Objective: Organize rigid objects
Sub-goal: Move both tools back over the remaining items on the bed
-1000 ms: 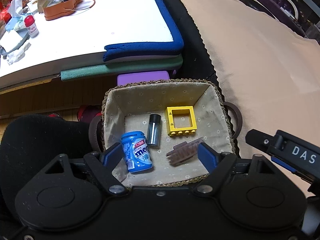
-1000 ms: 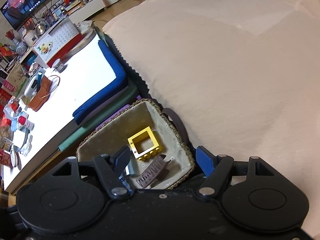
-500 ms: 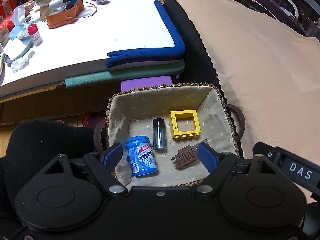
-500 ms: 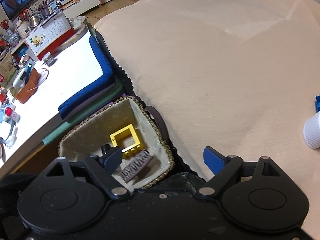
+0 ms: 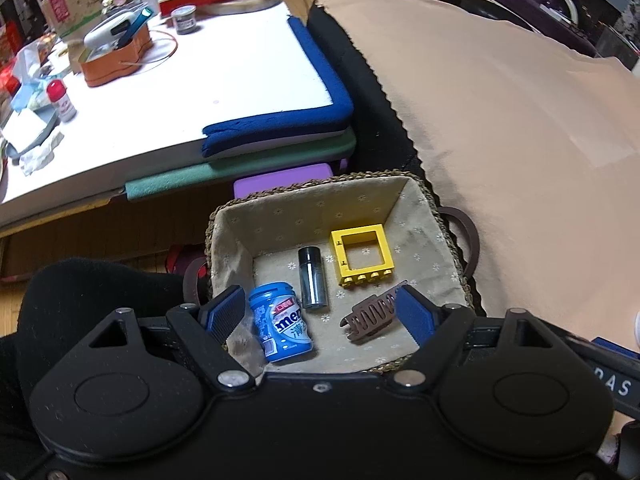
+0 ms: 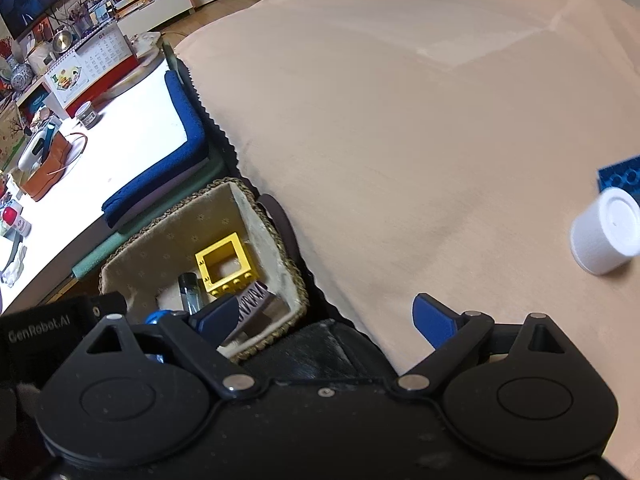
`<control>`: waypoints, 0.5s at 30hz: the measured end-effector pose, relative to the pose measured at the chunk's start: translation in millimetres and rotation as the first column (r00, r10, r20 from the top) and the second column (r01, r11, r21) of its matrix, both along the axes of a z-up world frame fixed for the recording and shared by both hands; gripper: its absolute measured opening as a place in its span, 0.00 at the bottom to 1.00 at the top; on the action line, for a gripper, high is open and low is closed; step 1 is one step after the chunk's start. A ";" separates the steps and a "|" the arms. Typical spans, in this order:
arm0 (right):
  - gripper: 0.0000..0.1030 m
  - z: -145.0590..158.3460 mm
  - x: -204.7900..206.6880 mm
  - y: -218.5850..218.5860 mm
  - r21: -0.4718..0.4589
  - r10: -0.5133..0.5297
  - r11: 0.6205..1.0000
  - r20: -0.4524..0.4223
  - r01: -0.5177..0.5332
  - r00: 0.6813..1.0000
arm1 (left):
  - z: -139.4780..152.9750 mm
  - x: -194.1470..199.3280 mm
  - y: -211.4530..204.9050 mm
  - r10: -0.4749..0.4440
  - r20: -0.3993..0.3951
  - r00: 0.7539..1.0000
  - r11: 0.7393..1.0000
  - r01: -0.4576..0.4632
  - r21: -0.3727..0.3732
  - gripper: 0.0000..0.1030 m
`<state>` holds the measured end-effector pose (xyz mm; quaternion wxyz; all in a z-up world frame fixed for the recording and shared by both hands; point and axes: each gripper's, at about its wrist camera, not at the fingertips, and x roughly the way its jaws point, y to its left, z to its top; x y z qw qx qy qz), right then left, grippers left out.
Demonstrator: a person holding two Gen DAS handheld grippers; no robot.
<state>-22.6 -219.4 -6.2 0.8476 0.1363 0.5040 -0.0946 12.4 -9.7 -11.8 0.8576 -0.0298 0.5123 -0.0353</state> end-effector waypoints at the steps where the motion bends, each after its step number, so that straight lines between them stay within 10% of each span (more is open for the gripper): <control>1: 0.93 -0.1 -3.3 -1.9 -0.002 -0.002 1.000 0.001 0.002 1.000 | 0.8 -1.3 -1.4 -0.006 0.007 1.000 1.000 0.006 0.005 0.76; 15: 0.94 -1.6 -82.1 -67.8 0.001 -0.114 0.994 0.038 0.114 0.993 | 9.8 -33.6 -51.7 -0.208 0.123 0.970 0.977 0.201 0.065 0.82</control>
